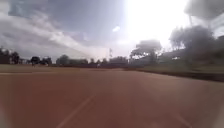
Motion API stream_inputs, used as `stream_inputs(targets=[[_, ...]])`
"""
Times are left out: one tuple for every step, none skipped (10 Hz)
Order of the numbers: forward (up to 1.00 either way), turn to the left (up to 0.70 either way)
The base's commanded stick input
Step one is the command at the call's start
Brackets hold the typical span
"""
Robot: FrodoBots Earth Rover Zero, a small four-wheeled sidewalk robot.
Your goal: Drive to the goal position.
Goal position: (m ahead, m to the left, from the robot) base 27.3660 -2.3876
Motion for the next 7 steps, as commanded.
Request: stream_inputs(targets=[[0.7,0.0],[0.7,0.0],[0.7,0.0],[0.7,0.0],[0.7,0.0],[0.7,0.0],[0.7,0.0]])
